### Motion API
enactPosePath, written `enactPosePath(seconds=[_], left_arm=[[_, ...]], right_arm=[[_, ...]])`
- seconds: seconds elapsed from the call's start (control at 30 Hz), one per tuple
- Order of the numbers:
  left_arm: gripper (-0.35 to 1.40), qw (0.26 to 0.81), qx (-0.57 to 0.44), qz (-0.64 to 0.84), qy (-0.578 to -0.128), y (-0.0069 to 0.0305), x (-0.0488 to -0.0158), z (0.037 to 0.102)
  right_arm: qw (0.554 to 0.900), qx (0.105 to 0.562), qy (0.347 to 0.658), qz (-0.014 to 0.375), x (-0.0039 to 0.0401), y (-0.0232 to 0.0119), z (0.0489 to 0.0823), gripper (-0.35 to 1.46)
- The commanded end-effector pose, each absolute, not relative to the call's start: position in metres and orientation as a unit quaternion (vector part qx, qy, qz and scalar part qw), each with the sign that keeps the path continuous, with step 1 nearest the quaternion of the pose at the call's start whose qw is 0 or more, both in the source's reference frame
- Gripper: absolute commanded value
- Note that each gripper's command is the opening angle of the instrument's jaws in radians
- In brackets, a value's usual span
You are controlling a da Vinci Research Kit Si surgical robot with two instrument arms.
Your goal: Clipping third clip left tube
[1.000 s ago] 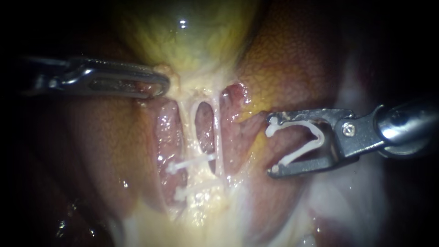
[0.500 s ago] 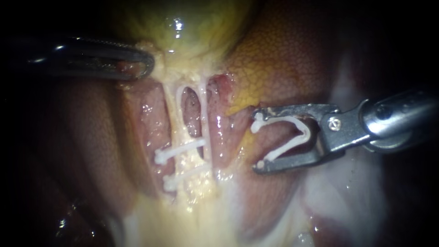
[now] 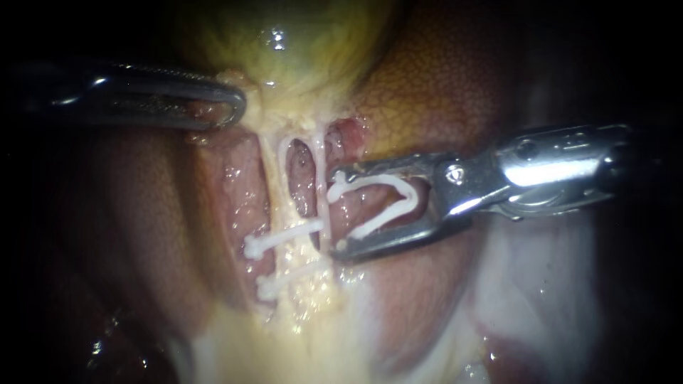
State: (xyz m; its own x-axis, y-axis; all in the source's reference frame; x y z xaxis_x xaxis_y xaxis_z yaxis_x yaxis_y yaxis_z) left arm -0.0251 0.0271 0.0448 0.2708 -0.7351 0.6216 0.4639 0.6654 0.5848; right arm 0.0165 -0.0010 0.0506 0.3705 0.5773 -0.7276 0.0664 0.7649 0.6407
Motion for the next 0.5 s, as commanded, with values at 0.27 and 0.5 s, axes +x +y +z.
enactPosePath(seconds=[0.27,0.5], left_arm=[[-0.35,0.784,0.146,-0.382,-0.467,0.027,-0.0252,0.0448],[-0.35,0.784,0.146,-0.382,-0.467,0.0269,-0.0253,0.0448]], right_arm=[[0.766,0.316,0.534,0.17,0.018,-0.0012,0.0531,0.49],[0.765,0.318,0.531,0.176,0.0189,-0.001,0.0547,0.49]])
